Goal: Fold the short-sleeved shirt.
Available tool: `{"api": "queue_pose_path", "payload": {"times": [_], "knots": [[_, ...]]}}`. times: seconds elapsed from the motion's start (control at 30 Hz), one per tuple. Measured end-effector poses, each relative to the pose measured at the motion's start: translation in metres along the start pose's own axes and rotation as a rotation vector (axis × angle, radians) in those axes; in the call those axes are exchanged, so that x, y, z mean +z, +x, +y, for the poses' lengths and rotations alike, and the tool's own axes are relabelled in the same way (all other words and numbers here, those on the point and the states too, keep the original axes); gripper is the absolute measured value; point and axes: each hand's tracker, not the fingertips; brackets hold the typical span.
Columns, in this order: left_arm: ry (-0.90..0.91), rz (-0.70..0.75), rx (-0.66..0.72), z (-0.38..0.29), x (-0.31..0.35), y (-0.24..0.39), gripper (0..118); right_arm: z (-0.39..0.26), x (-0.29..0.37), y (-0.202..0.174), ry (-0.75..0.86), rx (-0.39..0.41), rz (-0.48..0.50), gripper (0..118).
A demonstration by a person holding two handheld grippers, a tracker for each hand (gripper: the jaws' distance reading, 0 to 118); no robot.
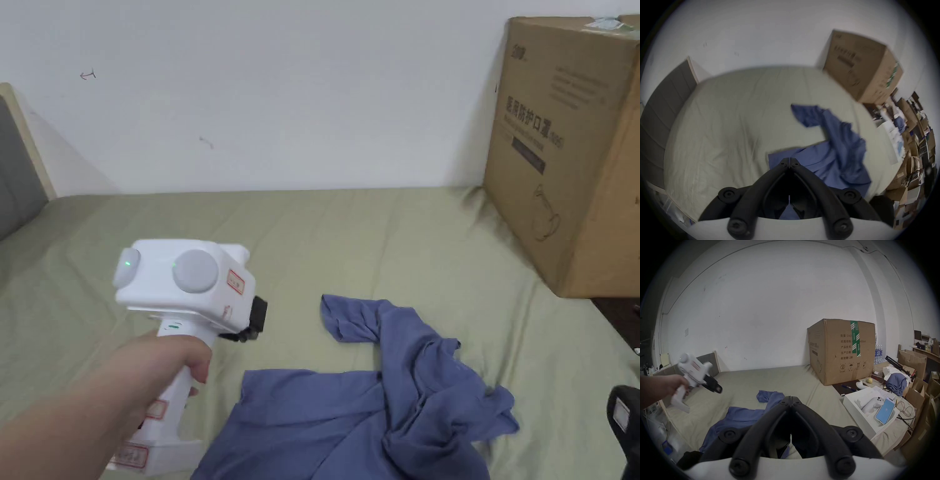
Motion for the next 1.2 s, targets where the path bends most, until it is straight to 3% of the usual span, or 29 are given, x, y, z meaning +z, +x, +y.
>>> {"api": "queue_pose_path", "payload": {"times": [0.03, 0.1, 0.13, 0.4, 0.5, 0.57, 0.6, 0.63, 0.7, 0.77, 0.8, 0.83, 0.87, 0.9, 0.97, 1.07, 1.13, 1.17, 1.2], "knots": [[-0.046, -0.003, 0.002, 0.002, -0.024, -0.006, 34, -0.002, -0.005, 0.001, -0.006, 0.004, 0.003, 0], [-0.076, -0.03, 0.043, 0.001, -0.062, -0.014, 110, -0.004, -0.018, 0.003, -0.029, 0.021, 0.003, 0], [-0.106, -0.043, 0.064, -0.001, -0.081, -0.018, 114, -0.005, -0.025, 0.004, -0.043, 0.03, 0.0, 0], [-0.23, -0.016, 0.066, -0.031, -0.167, -0.007, 111, -0.017, -0.069, 0.007, -0.088, 0.039, -0.002, 0], [-0.139, -0.006, -0.068, -0.04, -0.153, -0.002, 88, -0.023, -0.084, 0.002, -0.117, 0.03, 0.012, 0], [-0.098, -0.009, -0.091, -0.046, -0.135, 0.0, 41, -0.021, -0.099, -0.001, -0.129, 0.018, 0.061, 0], [-0.071, -0.027, -0.102, -0.047, -0.125, -0.003, 9, -0.018, -0.109, -0.003, -0.133, 0.029, 0.091, 0], [-0.053, -0.09, -0.096, -0.051, -0.117, -0.006, 4, -0.013, -0.125, -0.006, -0.137, 0.051, 0.126, 0], [-0.027, -0.111, -0.075, -0.058, -0.105, -0.005, 4, 0.0, -0.171, -0.012, -0.223, 0.112, 0.161, 0], [0.005, -0.107, -0.076, -0.063, -0.098, -0.004, 4, 0.014, -0.239, -0.008, -0.441, 0.018, 0.351, 1], [0.02, -0.114, -0.074, -0.064, -0.096, -0.005, 4, 0.017, -0.272, -0.005, -0.552, -0.072, 0.434, 15], [0.033, -0.119, -0.067, -0.065, -0.094, -0.005, 4, 0.018, -0.307, -0.005, -0.649, -0.139, 0.437, 50], [0.042, -0.124, -0.055, -0.066, -0.092, -0.004, 4, 0.017, -0.339, -0.008, -0.749, -0.142, 0.38, 89], [0.048, -0.13, -0.045, -0.066, -0.092, -0.005, 4, 0.015, -0.364, -0.014, -0.805, -0.097, 0.327, 116], [0.054, -0.14, -0.037, -0.067, -0.093, -0.004, 4, 0.005, -0.41, -0.02, -0.884, -0.025, 0.277, 107], [0.064, -0.138, -0.044, -0.071, -0.096, -0.004, 4, -0.012, -0.455, -0.029, -0.933, 0.01, 0.185, 109], [0.06, -0.129, -0.052, -0.073, -0.1, -0.006, 4, -0.025, -0.47, -0.033, -0.965, -0.008, 0.157, 108], [0.054, -0.12, -0.055, -0.074, -0.103, -0.007, 4, -0.034, -0.477, -0.034, -1.009, -0.005, 0.117, 104], [0.047, -0.112, -0.059, -0.075, -0.105, -0.006, 4, -0.041, -0.483, -0.035, -1.065, 0.013, 0.086, 90]]}}
